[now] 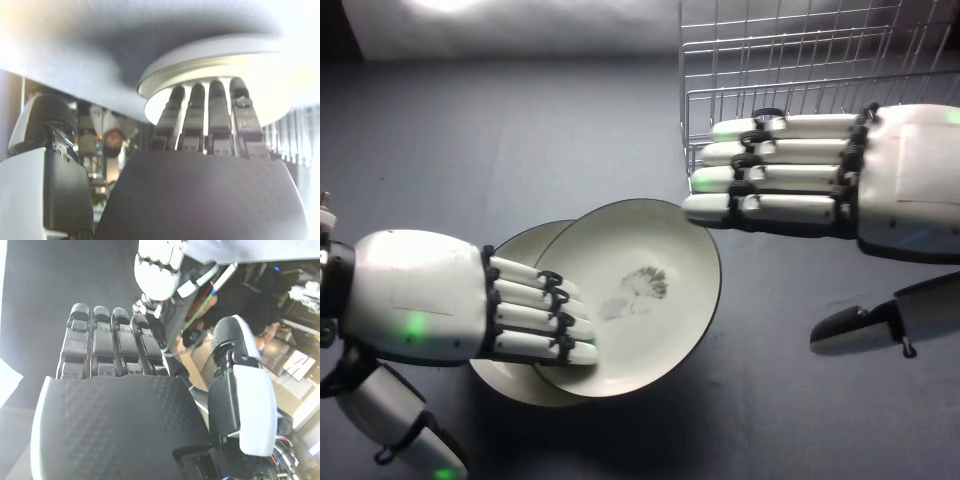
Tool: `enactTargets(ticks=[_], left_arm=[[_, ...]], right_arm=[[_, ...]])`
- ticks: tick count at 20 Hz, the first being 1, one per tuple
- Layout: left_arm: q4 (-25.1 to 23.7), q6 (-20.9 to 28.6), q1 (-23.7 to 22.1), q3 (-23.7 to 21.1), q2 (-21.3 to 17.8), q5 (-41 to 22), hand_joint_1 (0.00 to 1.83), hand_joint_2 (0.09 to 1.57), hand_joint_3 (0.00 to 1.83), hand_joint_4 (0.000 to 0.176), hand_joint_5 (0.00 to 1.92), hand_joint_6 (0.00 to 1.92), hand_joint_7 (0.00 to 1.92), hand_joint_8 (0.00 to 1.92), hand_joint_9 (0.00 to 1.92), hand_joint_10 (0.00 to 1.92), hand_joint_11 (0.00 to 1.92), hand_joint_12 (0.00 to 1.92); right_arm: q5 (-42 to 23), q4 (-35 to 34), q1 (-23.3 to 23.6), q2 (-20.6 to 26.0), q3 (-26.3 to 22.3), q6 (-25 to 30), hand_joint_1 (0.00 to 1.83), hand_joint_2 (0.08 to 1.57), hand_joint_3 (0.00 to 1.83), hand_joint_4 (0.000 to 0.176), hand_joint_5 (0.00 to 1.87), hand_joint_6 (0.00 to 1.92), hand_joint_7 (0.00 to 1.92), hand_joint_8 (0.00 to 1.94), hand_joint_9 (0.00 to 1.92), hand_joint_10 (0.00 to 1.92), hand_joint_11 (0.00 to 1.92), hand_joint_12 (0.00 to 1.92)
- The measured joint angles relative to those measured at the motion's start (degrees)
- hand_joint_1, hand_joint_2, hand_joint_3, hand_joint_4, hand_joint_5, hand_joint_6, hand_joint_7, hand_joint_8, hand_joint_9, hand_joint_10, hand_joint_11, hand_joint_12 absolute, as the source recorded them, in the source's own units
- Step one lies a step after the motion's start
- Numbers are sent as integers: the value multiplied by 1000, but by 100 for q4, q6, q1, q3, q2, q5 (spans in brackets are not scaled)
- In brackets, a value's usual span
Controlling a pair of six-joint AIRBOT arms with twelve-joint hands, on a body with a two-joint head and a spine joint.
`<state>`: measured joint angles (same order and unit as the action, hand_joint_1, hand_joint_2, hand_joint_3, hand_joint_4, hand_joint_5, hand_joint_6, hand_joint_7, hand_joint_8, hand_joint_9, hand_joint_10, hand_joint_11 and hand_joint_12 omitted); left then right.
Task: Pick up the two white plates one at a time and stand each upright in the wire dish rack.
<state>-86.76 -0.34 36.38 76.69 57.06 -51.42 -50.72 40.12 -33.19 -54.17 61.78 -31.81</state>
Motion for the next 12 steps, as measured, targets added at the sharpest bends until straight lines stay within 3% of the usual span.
enactTargets(ticks=[1,2,3,4,9,12], left_arm=[[-9,-11,-46,-76,0,63,0,1065,0,0,23,5,32,7,40,9,82,41],[-2,-13,-63,-131,11,120,0,1063,0,0,38,9,42,9,48,10,82,41],[7,-20,-94,-173,17,173,0,1063,0,0,38,9,42,9,48,10,82,41],[-15,-26,-129,-203,35,216,0,1062,0,0,42,9,40,7,47,8,84,41],[28,-28,-192,-282,92,334,0,1051,0,0,22,5,25,5,36,4,65,32],[20,-28,-203,-282,96,358,0,1054,0,0,7,2,10,3,14,2,53,27]], right_arm=[[20,9,33,-61,20,17,944,907,0,0,0,0,0,0,0,0,11,5],[52,4,33,-131,50,24,1066,764,5,0,0,0,0,0,0,0,3,153],[144,4,33,-155,52,28,1066,764,5,0,0,0,0,0,0,0,3,153],[249,9,33,-197,90,46,1195,771,15,0,0,0,0,0,0,0,0,241],[439,-24,7,-363,142,50,1241,844,26,0,0,0,0,0,0,0,0,379],[584,0,-33,-522,221,61,1258,899,20,0,0,0,0,0,18,5,0,562]])
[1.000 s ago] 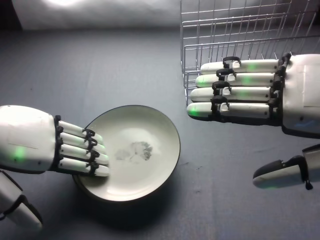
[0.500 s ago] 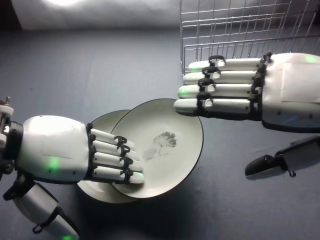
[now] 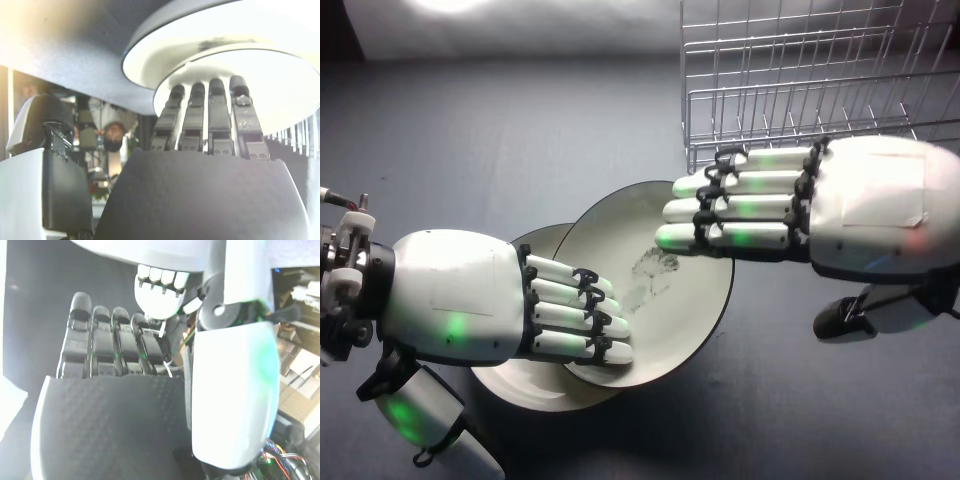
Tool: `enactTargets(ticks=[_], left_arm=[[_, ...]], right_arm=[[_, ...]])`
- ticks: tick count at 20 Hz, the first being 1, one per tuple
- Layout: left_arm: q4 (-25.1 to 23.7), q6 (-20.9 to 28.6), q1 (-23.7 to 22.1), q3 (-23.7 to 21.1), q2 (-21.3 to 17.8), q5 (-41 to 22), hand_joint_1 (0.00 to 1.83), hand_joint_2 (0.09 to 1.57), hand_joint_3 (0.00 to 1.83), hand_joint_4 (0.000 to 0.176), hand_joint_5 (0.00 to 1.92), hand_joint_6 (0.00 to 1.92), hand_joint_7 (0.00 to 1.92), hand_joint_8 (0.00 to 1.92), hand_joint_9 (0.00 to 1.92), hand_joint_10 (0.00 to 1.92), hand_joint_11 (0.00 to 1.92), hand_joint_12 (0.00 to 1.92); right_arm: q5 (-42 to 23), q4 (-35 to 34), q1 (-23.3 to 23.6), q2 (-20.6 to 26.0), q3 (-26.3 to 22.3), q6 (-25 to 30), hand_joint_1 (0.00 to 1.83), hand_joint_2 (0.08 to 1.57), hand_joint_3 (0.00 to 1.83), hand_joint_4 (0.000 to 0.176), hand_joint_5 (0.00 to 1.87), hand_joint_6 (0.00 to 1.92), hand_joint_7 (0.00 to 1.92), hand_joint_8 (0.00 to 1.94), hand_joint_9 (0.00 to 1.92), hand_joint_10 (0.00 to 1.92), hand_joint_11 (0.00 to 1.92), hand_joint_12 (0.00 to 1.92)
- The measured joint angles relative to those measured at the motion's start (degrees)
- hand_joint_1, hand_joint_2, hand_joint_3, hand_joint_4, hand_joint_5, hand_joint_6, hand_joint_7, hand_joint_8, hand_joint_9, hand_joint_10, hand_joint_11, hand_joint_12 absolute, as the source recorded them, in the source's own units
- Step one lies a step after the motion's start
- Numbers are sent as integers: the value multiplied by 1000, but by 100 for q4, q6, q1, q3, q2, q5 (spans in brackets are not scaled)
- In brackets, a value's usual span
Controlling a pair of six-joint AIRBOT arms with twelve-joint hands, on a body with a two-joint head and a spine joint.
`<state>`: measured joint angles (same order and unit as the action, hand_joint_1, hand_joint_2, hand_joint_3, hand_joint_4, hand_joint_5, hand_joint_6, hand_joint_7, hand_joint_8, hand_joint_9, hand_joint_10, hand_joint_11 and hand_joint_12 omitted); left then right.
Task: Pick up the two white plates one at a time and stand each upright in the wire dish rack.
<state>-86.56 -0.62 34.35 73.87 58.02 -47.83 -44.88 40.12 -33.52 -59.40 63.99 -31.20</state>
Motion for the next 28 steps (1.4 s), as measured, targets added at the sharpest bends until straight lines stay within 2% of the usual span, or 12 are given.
enactTargets(ticks=[6,8,9,10,13,16,19,22,25,26,27,28], left_arm=[[4,0,0,7,-2,2,0,1047,0,0,25,8,32,10,35,9,72,35],[59,2,0,31,0,-2,0,1048,0,0,14,2,16,2,22,3,53,28],[68,0,0,31,0,-2,0,1046,0,0,13,2,17,2,20,2,53,27],[68,0,0,35,0,-7,0,1046,0,0,13,2,17,2,20,2,53,27],[83,0,11,35,0,-4,0,1042,0,0,16,2,21,3,27,3,53,27],[87,0,11,35,0,-7,0,1043,0,0,15,0,25,3,33,4,63,32],[90,0,11,37,0,-9,0,1045,0,0,7,1,16,1,27,1,61,31],[90,0,11,37,0,-7,0,1039,0,0,0,0,8,2,20,2,53,27],[101,0,20,52,7,-13,0,1044,0,0,4,1,18,5,32,5,64,32],[105,0,20,57,7,-15,0,1046,0,0,23,8,34,10,49,11,88,42],[146,0,20,70,7,-15,0,1054,4,0,17,4,23,4,35,4,73,35],[170,2,20,79,11,-17,0,1072,10,0,61,20,47,13,51,9,74,35]], right_arm=[[136,-35,0,-402,319,7,1260,912,11,0,36,9,21,4,54,11,0,655],[155,-24,0,-643,498,11,1265,953,13,0,105,18,93,12,98,18,0,688],[157,-24,0,-730,575,13,1261,946,7,0,153,26,160,24,147,32,0,801],[157,-24,0,-809,647,15,1261,946,7,0,153,26,160,24,147,32,0,801],[199,-28,7,-1078,898,15,1292,964,8,0,289,42,317,33,313,70,0,1180],[251,-48,90,-1327,1080,24,1305,945,0,0,438,39,476,25,464,81,1,1356],[306,-44,162,-1484,1180,31,1299,955,3,0,500,40,566,32,547,96,66,1359],[332,-48,208,-1602,1281,31,1291,1005,16,0,643,69,734,54,713,138,253,1342],[313,-61,286,-1657,1318,28,1262,1027,15,0,758,93,842,66,807,165,345,1404],[308,-70,289,-1663,1318,28,1251,1106,35,0,779,99,851,62,797,176,319,1475],[291,-90,289,-1674,1318,22,1207,1140,16,0,844,936,931,846,896,314,477,1513],[284,-90,291,-1674,1318,20,1224,1111,0,0,938,945,1045,913,1020,459,593,1582]])
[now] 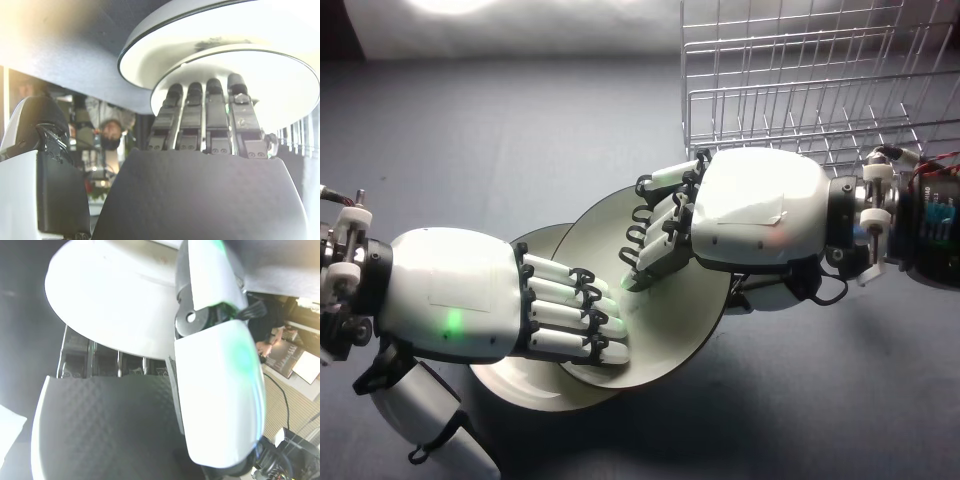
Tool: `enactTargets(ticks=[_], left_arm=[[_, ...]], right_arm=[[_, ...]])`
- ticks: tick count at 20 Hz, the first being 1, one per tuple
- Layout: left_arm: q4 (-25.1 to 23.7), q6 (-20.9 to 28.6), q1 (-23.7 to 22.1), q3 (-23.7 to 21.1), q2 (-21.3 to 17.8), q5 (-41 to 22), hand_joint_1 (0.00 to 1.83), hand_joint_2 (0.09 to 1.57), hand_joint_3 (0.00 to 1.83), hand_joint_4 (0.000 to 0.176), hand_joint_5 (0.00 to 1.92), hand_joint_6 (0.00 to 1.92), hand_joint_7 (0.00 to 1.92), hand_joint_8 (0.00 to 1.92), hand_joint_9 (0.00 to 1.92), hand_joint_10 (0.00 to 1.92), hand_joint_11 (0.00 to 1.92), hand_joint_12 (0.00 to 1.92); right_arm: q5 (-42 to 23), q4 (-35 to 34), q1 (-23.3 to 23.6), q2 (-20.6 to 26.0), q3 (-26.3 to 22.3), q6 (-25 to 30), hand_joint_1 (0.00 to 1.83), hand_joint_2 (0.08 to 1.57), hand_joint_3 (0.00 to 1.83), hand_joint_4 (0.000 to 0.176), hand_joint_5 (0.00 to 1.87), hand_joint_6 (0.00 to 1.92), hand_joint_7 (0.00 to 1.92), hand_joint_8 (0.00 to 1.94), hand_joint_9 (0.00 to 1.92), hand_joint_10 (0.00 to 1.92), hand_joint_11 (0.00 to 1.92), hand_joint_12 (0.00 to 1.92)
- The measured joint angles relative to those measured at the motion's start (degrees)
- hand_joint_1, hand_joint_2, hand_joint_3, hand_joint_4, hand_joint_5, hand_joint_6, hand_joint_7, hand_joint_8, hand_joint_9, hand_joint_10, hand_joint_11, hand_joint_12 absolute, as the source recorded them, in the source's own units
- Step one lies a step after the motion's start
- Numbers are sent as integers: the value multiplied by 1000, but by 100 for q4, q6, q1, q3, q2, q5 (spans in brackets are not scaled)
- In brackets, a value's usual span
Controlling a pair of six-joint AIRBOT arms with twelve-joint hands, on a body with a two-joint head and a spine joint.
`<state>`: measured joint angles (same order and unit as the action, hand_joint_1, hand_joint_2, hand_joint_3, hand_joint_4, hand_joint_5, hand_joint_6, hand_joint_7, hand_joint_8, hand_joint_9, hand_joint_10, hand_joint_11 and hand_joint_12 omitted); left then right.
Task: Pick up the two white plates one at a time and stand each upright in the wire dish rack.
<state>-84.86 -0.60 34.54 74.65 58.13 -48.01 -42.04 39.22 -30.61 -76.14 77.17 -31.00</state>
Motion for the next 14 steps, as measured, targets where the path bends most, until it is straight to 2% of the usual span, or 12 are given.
enactTargets(ticks=[2,3,4,5,6,7,8,9,11,12,14], left_arm=[[35,4,4,22,0,-42,0,1077,9,0,42,7,29,2,36,1,59,28],[52,2,15,22,0,-48,0,1059,0,0,8,1,5,0,6,0,33,17],[66,11,22,22,0,-52,0,1059,0,0,8,1,5,0,6,0,33,17],[31,15,26,22,-2,-46,0,1053,0,0,21,8,26,10,33,12,73,34],[28,20,28,22,-7,-46,0,1052,0,0,16,5,25,8,30,10,68,32],[35,22,11,24,-9,-50,0,1049,0,0,14,3,24,7,27,8,65,30],[39,22,-4,35,-15,-70,0,1051,0,0,24,7,38,11,42,12,76,35],[48,39,-31,42,-20,-81,0,1057,1,0,20,4,37,10,40,10,74,34],[35,74,-162,70,-55,-94,0,1045,0,0,18,3,30,5,34,6,63,29],[63,83,-256,111,-94,-98,0,1045,0,0,18,2,26,3,30,4,60,28],[131,92,-404,197,-197,-149,0,1041,0,0,36,9,44,9,49,11,80,37]], right_arm=[[-79,-26,0,2,0,-35,1247,1073,0,0,1047,792,1119,903,1016,959,680,1793],[-116,24,-2,13,11,-52,1248,1069,0,0,1058,789,1119,899,1044,1066,718,1802],[-146,28,-2,11,11,-55,1248,1069,0,0,1058,789,1119,899,1044,1066,718,1802],[-181,44,-2,13,11,-59,1242,1083,4,0,1006,877,1099,933,1059,1123,751,1799],[-190,48,-2,13,11,-74,1234,1098,5,0,966,948,1071,969,1004,1100,709,1760],[-199,55,-2,11,11,-76,1240,1093,0,0,980,910,1085,967,1022,1106,726,1744],[-199,48,-2,13,11,-72,1353,1076,0,0,987,874,1109,823,1023,1127,726,1685],[-201,48,-2,9,11,-72,1374,1071,0,0,987,895,1117,782,1023,1111,726,1652],[-199,28,0,0,9,-70,1376,1075,1,0,979,924,1096,800,1008,1130,685,1664],[-203,35,0,-4,4,-72,1379,1068,0,0,1002,868,1113,780,1021,1132,692,1707],[-205,70,50,-4,-2,-61,1374,1083,2,0,960,960,1088,832,977,1156,606,1712]])
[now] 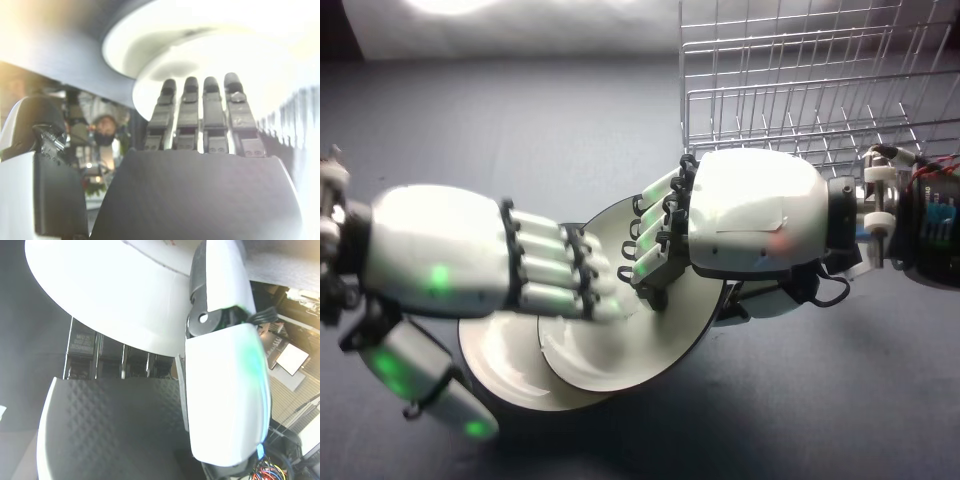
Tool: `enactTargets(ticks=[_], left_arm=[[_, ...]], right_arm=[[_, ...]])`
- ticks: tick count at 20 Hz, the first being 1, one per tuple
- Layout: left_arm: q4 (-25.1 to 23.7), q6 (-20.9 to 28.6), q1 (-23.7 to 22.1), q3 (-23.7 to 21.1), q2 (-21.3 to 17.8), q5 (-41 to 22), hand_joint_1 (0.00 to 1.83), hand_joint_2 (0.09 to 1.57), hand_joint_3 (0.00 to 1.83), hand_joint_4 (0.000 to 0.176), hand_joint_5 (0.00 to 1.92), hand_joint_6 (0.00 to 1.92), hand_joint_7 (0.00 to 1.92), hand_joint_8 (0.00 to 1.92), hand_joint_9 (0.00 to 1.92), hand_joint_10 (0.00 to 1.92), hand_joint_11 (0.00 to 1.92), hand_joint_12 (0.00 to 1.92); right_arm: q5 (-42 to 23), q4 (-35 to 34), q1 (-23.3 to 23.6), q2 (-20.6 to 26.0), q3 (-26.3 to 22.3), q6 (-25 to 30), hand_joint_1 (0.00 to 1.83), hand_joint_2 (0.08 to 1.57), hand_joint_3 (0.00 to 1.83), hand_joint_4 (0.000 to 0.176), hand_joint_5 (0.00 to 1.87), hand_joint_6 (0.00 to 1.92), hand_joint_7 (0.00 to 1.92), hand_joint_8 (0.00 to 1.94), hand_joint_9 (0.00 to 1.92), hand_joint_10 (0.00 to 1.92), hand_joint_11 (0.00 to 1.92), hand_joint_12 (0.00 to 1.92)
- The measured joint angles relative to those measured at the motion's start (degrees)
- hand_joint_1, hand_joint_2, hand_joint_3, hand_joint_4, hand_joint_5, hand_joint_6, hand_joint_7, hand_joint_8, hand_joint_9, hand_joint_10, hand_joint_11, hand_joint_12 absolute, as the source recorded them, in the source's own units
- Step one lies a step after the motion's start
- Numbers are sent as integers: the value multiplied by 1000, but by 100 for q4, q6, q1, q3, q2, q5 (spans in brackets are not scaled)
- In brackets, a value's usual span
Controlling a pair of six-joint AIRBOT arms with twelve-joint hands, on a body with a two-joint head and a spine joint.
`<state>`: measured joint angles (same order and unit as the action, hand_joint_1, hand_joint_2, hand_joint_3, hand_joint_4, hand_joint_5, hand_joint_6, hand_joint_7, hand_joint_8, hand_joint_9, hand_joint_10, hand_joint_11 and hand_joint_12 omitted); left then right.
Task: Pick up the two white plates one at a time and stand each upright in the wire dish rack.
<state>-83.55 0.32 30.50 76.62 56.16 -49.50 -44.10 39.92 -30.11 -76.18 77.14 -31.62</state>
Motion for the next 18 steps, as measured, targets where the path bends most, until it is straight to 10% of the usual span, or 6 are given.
enactTargets(ticks=[18], left_arm=[[122,-33,-101,487,-715,-402,0,1042,0,0,7,3,20,6,24,6,60,26]], right_arm=[[570,-761,844,1008,-1226,70,1380,1073,0,0,975,978,1142,774,975,1085,590,1643]])
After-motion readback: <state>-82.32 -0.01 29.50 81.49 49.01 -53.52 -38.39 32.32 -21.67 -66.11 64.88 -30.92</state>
